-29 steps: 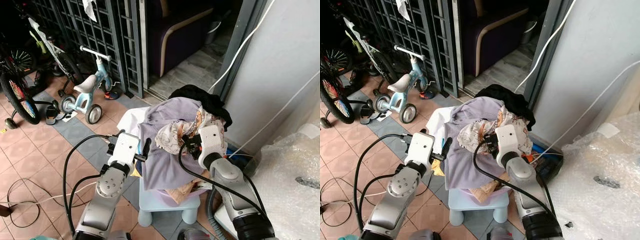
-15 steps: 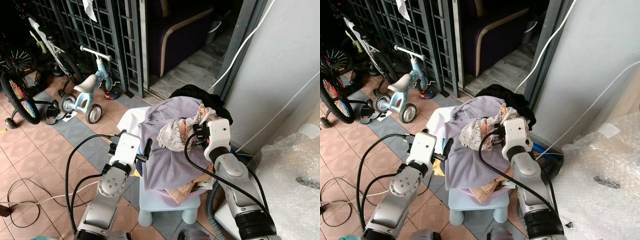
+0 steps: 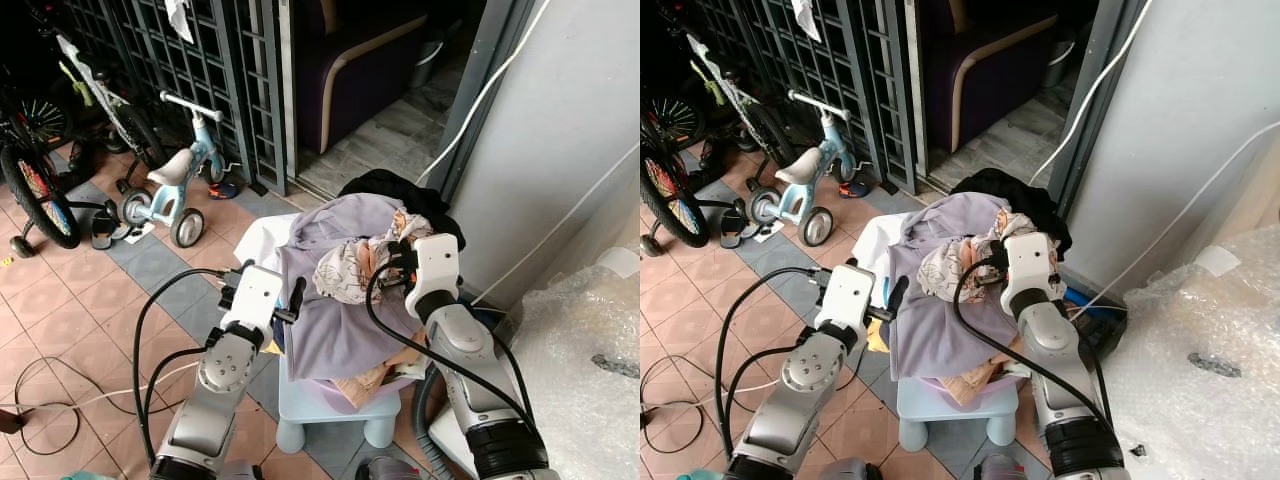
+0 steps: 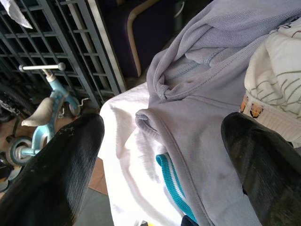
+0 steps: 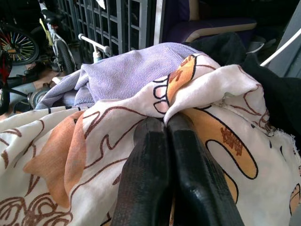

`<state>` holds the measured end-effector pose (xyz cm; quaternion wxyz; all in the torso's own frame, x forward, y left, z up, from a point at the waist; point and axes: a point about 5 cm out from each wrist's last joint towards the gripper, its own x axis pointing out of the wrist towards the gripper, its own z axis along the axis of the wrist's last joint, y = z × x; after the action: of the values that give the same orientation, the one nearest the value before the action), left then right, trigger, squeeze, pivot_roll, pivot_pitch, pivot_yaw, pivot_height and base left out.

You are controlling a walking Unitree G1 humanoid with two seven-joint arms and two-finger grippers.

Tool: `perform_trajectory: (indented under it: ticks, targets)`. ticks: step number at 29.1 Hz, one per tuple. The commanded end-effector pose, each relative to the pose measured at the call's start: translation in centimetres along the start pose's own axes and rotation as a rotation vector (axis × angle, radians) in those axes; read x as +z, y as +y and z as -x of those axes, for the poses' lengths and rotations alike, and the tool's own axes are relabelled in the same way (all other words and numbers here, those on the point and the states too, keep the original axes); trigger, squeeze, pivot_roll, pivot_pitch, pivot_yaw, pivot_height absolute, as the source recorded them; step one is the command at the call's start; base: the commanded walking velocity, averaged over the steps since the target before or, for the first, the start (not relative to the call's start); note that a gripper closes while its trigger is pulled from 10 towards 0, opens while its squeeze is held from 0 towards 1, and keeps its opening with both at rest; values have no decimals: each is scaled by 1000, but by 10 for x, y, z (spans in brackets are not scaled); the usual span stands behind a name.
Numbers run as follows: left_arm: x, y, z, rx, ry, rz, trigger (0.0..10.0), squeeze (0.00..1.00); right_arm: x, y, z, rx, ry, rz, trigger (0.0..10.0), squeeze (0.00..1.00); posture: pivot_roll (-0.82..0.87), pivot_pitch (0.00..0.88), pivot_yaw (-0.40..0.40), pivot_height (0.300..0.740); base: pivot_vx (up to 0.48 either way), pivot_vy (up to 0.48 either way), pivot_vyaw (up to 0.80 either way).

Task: Clothes washing

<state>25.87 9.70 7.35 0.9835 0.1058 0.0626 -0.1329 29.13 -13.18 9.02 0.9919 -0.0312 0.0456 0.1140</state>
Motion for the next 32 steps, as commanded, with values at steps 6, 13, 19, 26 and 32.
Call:
perform_trajectory:
  ticks: [6,13,19,26,32]
  targets:
    - [7,8,-8,52,-34,-20,10000,0,65,-5,-8,-65,-247,36,0,0,-81,0,39,740,0,0,0]
    - [10,6,-10,60,-60,-40,10000,0,127,-8,-9,-73,-448,-17,0,0,-85,0,44,740,0,0,0]
    - [11,5,-11,64,-72,-41,10000,0,156,-13,-5,-97,-530,-29,0,0,-86,0,46,740,0,0,0]
    - [13,5,-12,64,-80,-40,10000,0,155,-25,-3,-139,-513,-11,0,0,-89,0,47,740,0,0,0]
    - [12,5,-13,54,-85,-65,10000,0,150,-26,-2,-155,-492,34,1961,0,-92,0,47,740,0,0,0]
